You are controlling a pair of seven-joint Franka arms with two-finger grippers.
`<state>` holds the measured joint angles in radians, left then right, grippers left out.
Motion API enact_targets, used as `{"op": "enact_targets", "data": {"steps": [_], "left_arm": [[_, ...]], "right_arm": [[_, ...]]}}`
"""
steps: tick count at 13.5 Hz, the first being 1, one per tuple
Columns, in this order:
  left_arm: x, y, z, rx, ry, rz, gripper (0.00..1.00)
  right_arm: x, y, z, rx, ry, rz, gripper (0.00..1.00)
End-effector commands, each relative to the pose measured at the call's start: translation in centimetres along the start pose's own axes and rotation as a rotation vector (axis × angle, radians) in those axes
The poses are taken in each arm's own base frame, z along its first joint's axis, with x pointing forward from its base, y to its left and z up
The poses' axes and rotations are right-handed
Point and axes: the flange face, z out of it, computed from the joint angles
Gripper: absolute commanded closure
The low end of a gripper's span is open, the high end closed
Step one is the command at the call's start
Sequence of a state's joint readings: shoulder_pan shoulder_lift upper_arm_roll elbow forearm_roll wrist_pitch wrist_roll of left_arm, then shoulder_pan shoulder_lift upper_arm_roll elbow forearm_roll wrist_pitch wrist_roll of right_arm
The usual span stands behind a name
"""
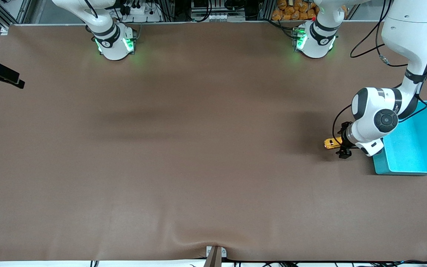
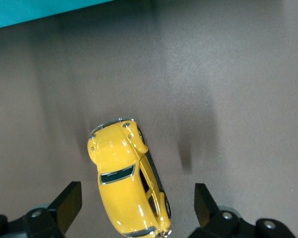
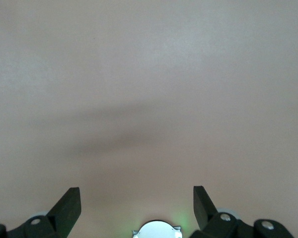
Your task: Wind and store yellow beetle car
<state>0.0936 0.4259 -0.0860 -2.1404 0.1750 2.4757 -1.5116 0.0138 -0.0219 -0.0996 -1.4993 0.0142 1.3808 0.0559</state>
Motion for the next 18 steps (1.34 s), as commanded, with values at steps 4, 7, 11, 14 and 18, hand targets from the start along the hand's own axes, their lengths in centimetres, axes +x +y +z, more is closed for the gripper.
{"op": "enact_targets", "data": {"steps": [4, 7, 11, 14, 18], "left_arm": [[-0.3, -0.8, 0.9, -0.008, 0.009, 0.001, 0.11], [-0.3, -0.8, 0.8, -0.011, 0.010, 0.001, 0.50], [-0.2, -0.5, 0.4, -0.036, 0.012, 0.002, 0.78], [-0.1, -0.2, -1.2, -0.056, 0.020, 0.021, 0.83], [0.7, 0.9, -6.6, -0.050, 0.049, 0.089, 0.89]], "right_arm": [[0.0, -0.2, -1.2, 0.011, 0.047, 0.030, 0.00], [0.2, 0.3, -1.0, 0.011, 0.042, 0.039, 0.00], [0.2, 0.8, -1.0, 0.012, 0.039, 0.048, 0.00], [0.1, 1.2, -1.0, 0.012, 0.036, 0.056, 0.00], [0.0, 1.1, -1.0, 0.012, 0.033, 0.054, 0.00]]}}
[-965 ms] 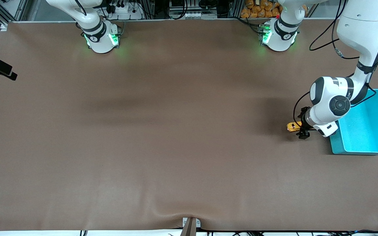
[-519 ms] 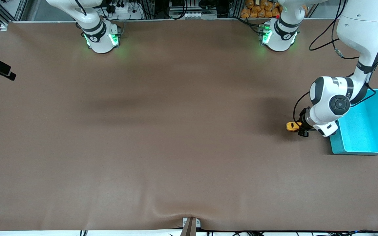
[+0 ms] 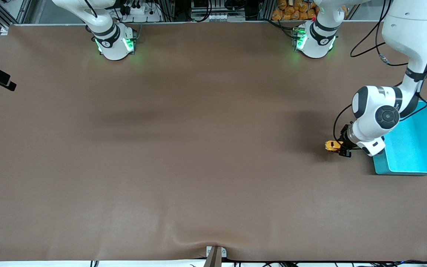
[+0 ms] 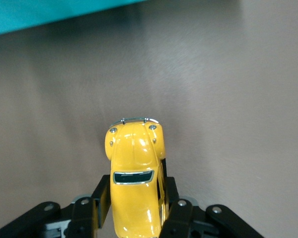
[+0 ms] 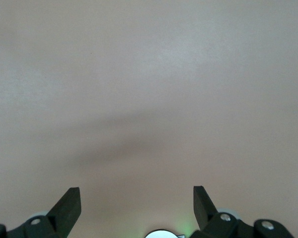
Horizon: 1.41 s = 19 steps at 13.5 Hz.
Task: Wind and store yellow beetle car
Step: 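Lift the car with the left gripper and carry it into the box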
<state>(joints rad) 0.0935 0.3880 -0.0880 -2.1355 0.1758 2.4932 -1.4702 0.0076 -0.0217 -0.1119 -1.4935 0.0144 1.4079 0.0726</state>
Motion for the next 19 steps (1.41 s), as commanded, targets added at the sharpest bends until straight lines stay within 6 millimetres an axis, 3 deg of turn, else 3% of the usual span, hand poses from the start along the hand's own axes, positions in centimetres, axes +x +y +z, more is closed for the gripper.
{"op": "enact_targets", "data": {"steps": [1, 4, 7, 8, 11, 14, 19], "left_arm": [[1.1, 1.0, -5.7, 0.032, 0.040, 0.078, 0.89], [2.6, 1.5, -10.3, 0.096, 0.042, 0.247, 0.90], [7.1, -0.4, -13.0, 0.116, 0.030, 0.432, 0.90], [10.7, -1.8, -13.0, 0.120, 0.017, 0.499, 0.90], [15.0, -3.8, -12.6, 0.125, 0.001, 0.580, 0.90], [18.0, -5.3, -11.3, 0.126, -0.016, 0.630, 0.90], [21.7, -6.1, -6.3, 0.094, -0.001, 0.688, 0.90]], "right_arm": [[-0.3, 0.2, -0.5, 0.007, 0.000, 0.020, 0.00], [-0.4, -0.1, -0.6, 0.007, 0.002, 0.013, 0.00], [-0.3, -0.1, -0.6, 0.007, 0.003, 0.015, 0.00], [-0.3, -0.1, -0.6, 0.007, 0.003, 0.015, 0.00], [-0.3, 0.2, -0.7, 0.008, 0.005, 0.019, 0.00], [-0.2, 0.1, -0.6, 0.008, 0.005, 0.020, 0.00], [-0.1, 0.1, -0.6, 0.008, 0.008, 0.018, 0.00]]}}
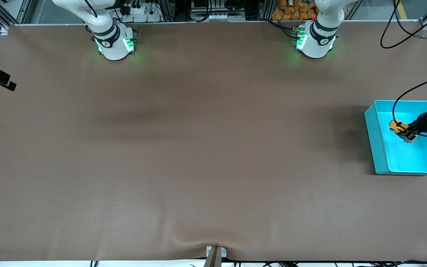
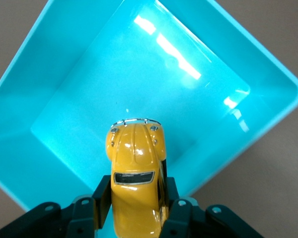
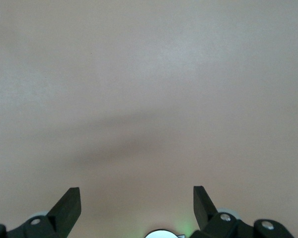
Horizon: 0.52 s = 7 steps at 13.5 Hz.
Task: Wind and store yellow beetle car
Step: 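Lift the car with the left gripper and carry it into the box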
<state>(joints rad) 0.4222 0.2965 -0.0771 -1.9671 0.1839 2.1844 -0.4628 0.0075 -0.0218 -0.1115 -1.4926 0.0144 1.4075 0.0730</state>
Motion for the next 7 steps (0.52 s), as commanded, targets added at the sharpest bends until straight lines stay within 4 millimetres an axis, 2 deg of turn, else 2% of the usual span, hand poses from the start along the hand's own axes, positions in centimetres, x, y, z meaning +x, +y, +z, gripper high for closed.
{"op": "enact_targets", "data": {"steps": [1, 3, 7], "left_arm": [[1.6, -1.1, 3.0, 0.020, 0.034, 0.052, 0.90], [2.3, -1.9, 5.0, 0.030, 0.054, 0.064, 0.90], [3.3, -3.0, 7.6, 0.032, 0.074, 0.095, 0.87]], "right_arm": [[-0.1, 0.0, -0.5, 0.008, 0.008, 0.016, 0.00], [-0.1, 0.0, -0.5, 0.008, 0.006, 0.018, 0.00], [-0.1, 0.0, -0.4, 0.007, 0.006, 0.016, 0.00]]}}
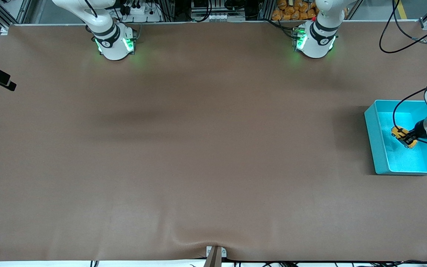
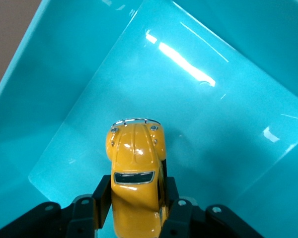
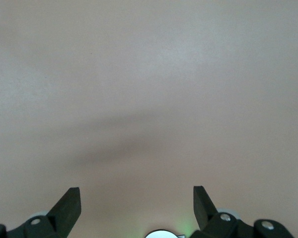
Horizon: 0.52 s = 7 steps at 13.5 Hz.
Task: Wind and store yellow beetle car
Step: 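Lift the car with the left gripper and carry it into the box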
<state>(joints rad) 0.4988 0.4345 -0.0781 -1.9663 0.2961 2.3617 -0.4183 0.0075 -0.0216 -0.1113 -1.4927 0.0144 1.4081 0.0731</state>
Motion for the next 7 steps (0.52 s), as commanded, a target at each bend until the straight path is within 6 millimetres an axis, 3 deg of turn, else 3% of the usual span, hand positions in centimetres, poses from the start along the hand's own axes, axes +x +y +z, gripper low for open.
{"op": "enact_targets", "data": {"steps": [1, 5, 7], "left_arm": [[0.6, -0.5, 1.1, 0.000, 0.017, 0.040, 0.86], [0.8, -1.2, 1.7, -0.004, 0.016, 0.036, 0.79], [0.8, -1.1, 2.2, -0.006, 0.012, 0.037, 0.62]], "right_arm": [[-0.1, 0.0, -0.4, 0.007, 0.006, 0.017, 0.00], [0.0, 0.0, -0.3, 0.007, 0.004, 0.017, 0.00], [0.1, 0.0, -0.2, 0.007, 0.004, 0.017, 0.00]]}}
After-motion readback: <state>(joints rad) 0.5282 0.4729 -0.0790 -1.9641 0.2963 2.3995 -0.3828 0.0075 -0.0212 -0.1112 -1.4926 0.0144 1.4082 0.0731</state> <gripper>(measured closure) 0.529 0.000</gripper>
